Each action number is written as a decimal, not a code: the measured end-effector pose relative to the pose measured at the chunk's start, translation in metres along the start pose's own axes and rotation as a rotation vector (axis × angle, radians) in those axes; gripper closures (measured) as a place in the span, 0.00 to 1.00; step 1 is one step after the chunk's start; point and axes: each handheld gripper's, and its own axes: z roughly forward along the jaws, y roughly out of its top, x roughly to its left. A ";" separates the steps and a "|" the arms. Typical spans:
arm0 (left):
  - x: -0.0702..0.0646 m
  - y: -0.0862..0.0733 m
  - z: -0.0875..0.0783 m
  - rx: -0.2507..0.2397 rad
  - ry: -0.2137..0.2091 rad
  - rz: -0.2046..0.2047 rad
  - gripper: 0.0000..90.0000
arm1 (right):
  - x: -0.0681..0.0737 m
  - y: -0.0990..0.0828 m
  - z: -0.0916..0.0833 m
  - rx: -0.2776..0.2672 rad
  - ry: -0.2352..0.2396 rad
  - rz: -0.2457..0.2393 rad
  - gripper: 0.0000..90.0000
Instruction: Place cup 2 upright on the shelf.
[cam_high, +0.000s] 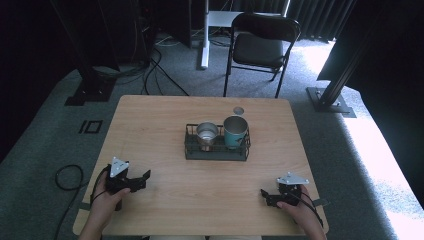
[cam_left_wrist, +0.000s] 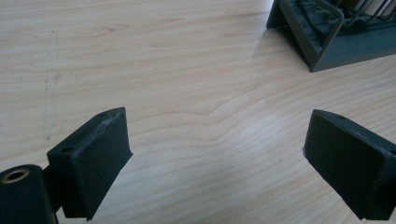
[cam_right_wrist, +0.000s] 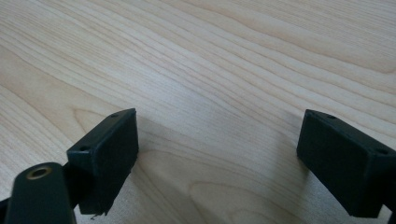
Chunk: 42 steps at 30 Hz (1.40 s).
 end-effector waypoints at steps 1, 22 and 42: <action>0.000 -0.002 -0.001 0.001 0.003 0.002 0.09 | 0.000 0.000 0.000 0.000 0.000 0.000 0.14; 0.014 -0.026 -0.016 0.061 0.177 -0.080 0.09 | 0.000 0.000 0.000 0.000 0.000 0.000 0.14; 0.026 -0.034 -0.017 0.107 0.299 -0.185 0.09 | 0.000 0.000 0.000 -0.001 0.001 0.000 0.14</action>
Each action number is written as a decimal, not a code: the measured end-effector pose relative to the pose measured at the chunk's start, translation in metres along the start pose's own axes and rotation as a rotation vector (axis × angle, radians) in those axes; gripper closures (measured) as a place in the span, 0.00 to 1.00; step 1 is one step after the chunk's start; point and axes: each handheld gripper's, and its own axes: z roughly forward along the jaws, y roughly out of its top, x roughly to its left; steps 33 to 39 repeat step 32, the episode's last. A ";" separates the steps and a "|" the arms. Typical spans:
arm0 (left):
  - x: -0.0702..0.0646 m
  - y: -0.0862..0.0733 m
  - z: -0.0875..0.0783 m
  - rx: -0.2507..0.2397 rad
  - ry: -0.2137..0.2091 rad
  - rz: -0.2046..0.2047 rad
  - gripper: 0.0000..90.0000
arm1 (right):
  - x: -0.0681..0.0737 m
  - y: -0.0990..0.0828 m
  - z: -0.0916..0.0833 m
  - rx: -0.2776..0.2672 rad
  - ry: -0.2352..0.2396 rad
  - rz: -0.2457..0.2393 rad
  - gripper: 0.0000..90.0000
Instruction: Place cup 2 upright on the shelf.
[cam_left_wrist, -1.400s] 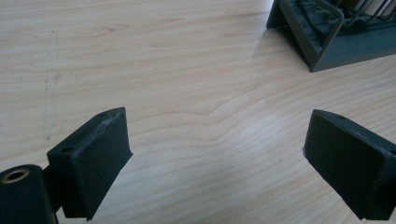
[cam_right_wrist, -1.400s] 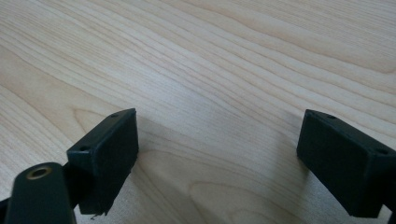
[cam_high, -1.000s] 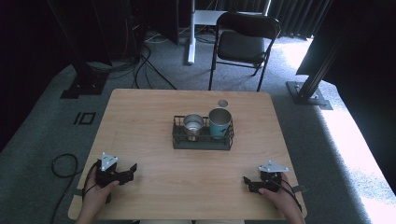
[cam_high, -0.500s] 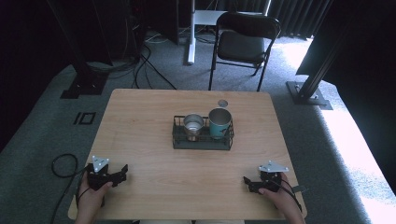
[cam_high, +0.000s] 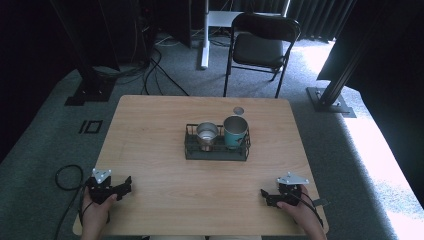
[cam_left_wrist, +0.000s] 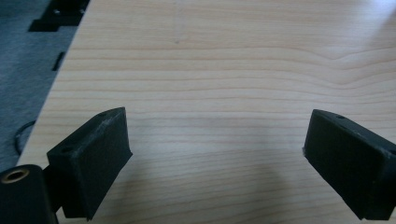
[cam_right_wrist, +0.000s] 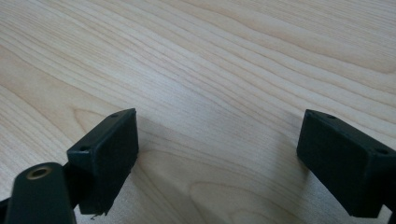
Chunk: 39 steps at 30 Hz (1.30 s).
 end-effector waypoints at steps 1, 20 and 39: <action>-0.001 0.000 0.001 -0.001 -0.013 0.006 0.09 | 0.000 0.000 0.000 0.000 0.000 0.000 0.14; -0.008 0.002 0.011 0.111 -0.025 0.053 0.03 | 0.000 0.000 0.000 0.000 -0.001 0.000 0.14; -0.009 0.003 0.012 0.110 -0.011 0.040 0.03 | 0.000 0.000 0.000 0.000 -0.001 0.000 0.13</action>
